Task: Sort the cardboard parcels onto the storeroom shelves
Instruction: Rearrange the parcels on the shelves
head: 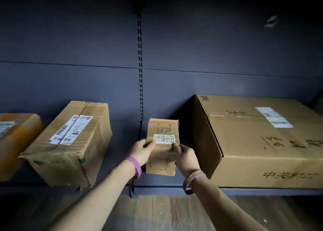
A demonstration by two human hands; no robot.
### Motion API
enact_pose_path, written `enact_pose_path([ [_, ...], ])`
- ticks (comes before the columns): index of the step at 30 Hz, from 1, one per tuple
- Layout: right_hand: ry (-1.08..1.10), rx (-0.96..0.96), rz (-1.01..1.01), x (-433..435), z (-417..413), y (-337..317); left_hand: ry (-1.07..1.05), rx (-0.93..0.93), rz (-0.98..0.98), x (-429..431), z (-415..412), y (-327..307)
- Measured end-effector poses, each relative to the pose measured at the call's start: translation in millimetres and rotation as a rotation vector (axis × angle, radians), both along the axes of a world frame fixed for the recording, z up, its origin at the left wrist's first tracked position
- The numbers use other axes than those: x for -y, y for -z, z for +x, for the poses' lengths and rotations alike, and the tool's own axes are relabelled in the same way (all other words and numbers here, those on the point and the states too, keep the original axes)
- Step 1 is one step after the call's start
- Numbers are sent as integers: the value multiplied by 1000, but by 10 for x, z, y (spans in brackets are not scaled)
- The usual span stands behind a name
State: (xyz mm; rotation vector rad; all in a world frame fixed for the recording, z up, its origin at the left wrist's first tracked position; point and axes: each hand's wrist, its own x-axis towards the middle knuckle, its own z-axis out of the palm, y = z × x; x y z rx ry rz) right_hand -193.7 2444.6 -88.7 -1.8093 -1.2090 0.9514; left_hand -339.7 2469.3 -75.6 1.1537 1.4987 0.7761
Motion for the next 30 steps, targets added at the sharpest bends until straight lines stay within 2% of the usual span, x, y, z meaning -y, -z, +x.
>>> enact_pose_path([
  [8,-45,-90,3,82,16,22,-37,26,-52,54,63,21],
  [10,-34,-110,20,89,9,29,-78,99,-49,87,48,12],
  [14,-75,-311,121,182,52,29,-202,313,-22,255,-1,-84],
  [19,-102,-316,224,284,117,-17,-123,302,131,407,-46,-330],
  [26,-117,-320,270,319,145,-37,-119,330,121,464,-39,-367],
  [30,-103,-427,274,270,123,-88,-154,303,150,421,-79,-380],
])
